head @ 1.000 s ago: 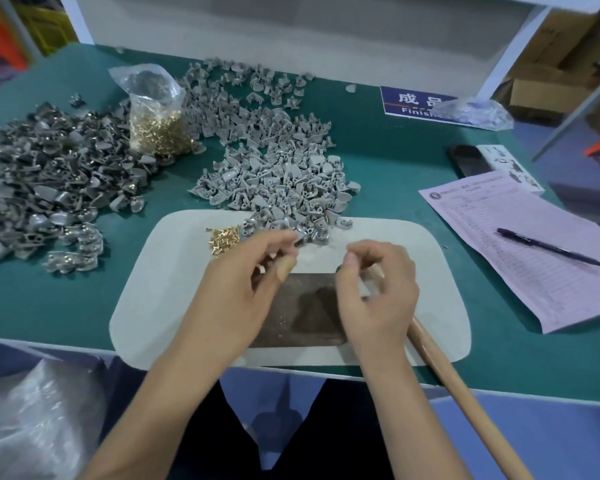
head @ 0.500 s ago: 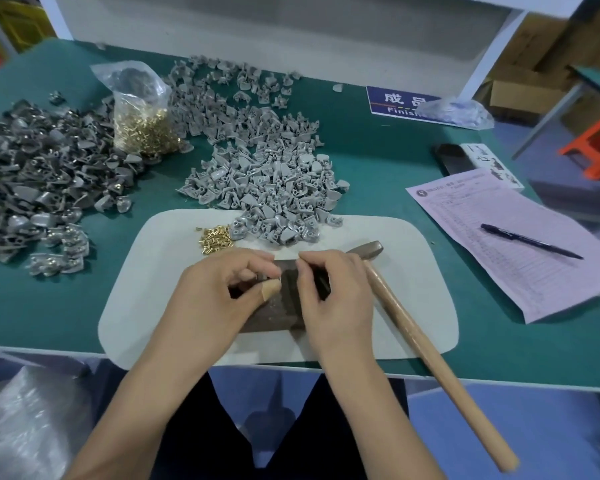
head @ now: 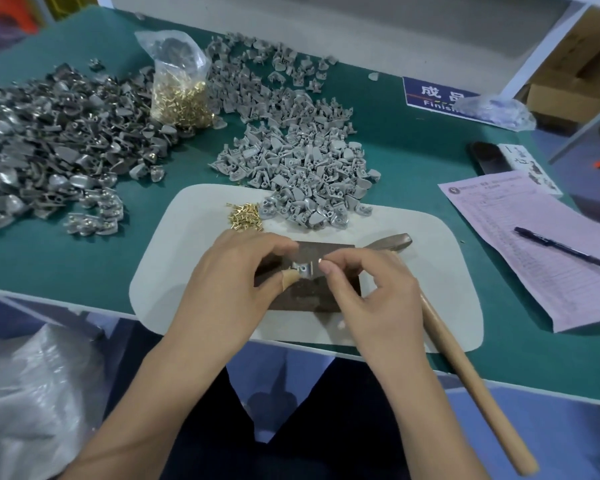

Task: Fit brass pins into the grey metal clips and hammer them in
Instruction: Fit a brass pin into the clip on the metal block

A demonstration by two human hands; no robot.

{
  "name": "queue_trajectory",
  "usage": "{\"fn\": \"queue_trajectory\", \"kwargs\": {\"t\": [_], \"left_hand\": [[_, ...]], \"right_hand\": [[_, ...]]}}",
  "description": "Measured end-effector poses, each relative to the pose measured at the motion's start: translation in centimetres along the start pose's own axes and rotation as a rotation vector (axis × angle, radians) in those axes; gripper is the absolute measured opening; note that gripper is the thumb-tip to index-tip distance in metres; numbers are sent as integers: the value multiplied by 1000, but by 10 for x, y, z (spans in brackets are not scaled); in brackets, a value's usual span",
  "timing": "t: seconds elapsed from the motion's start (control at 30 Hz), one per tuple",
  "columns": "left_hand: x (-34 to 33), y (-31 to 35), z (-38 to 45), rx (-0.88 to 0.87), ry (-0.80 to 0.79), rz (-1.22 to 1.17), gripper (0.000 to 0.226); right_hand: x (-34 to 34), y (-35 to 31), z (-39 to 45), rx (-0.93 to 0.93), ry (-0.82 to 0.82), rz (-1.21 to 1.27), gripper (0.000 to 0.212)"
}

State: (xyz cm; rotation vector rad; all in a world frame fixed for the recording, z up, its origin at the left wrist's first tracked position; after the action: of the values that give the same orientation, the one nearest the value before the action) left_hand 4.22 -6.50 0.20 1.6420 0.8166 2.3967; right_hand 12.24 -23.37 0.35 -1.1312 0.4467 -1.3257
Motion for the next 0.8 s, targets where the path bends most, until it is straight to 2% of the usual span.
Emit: {"fn": "queue_trajectory", "kwargs": {"t": [0.1, 0.23, 0.4, 0.5, 0.7, 0.8], "left_hand": [[0, -3, -2, 30, 9, -43, 12], [-1, -5, -2, 52, 21, 0, 9], [-2, -2, -1, 36, 33, 74, 12], [-2, -1, -3, 12, 44, 99, 10], [2, 2, -2, 0, 64, 112, 4], [2, 1, -1, -11, 52, 130, 6]], "right_hand": [[-8, -7, 9, -32, -136, -66, 4], [-21, -23, 24, -13, -361, -341, 3], [-38, -50, 40, 117, -616, -705, 14], [-49, -63, 43, 203, -751, -859, 9], [-64, -70, 32, 220, -865, -975, 13], [-61, -70, 37, 160, -835, -935, 8]]}}
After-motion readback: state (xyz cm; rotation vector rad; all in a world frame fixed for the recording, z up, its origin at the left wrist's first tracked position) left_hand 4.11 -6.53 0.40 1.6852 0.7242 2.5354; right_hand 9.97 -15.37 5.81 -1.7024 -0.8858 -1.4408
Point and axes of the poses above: each hand's wrist, its own z-axis towards the middle knuckle, its own x-axis out of the back of the hand, y = z × x, the point moved 6 cm from there along z, towards the middle knuckle, and after that the axes turned 15 degrees about z, right-handed, at the moved point
